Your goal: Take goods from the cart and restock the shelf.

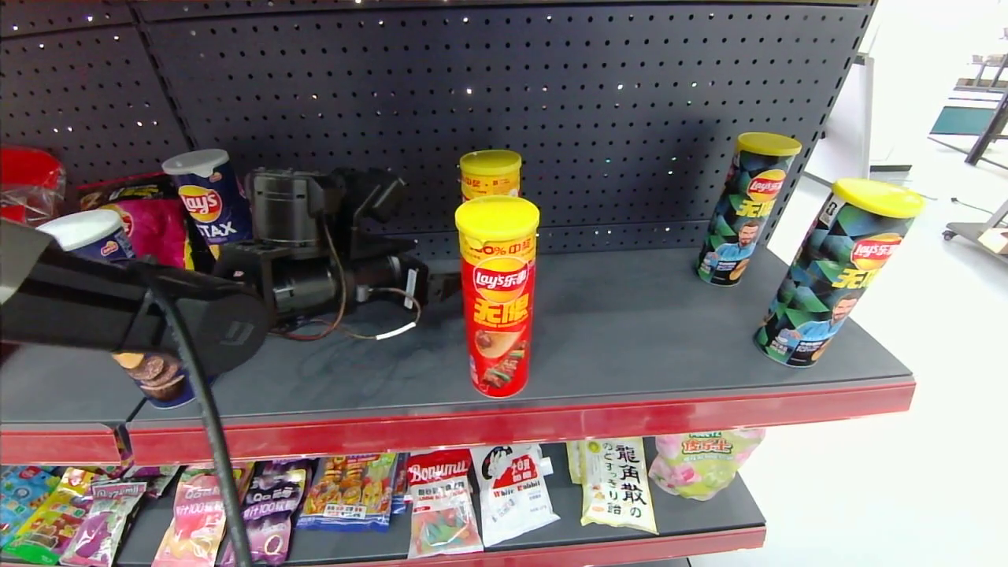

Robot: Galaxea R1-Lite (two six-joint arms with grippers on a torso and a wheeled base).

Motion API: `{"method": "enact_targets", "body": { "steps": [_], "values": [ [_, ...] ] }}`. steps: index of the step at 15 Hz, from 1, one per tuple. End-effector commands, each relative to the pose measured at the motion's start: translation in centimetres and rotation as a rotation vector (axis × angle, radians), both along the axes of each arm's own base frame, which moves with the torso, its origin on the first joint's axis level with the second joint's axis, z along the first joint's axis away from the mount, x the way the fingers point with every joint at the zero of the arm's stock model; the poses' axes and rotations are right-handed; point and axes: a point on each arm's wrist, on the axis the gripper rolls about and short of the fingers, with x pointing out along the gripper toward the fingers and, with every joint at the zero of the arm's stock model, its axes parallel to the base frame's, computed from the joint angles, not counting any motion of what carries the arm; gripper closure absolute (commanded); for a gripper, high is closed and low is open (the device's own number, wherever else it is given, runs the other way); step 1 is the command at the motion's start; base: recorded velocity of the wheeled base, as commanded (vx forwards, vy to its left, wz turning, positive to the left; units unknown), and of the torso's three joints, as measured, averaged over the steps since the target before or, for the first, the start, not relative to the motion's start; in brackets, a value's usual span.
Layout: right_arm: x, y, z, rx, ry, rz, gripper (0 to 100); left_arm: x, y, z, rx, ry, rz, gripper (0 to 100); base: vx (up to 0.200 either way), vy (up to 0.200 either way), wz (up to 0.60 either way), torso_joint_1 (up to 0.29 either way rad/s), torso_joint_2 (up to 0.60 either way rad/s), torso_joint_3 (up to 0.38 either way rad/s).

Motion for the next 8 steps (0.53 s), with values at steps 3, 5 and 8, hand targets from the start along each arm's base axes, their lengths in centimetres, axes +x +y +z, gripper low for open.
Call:
{"method": "enact_targets", "body": {
  "steps": [3,5,8],
  "values": [
    [0.0,0.0,0.0,-0.001,0.001,0.002,0,-7.1,5.5,1.3,0.002,0.009,0.095,0,0.0,0.0,0.0,0.0,0.0,0.0],
    [0.0,0.0,0.0,-0.001,0.001,0.002,0,-12.2,7.4,1.6,-0.008,-0.013,0.116,0,0.0,0.0,0.0,0.0,0.0,0.0],
    [0.0,0.0,0.0,-0.001,0.001,-0.001,0,-19.6,9.6,1.8,-0.036,-0.1,0.137,0,0.0,0.0,0.0,0.0,0.0,0.0]
  ]
}}
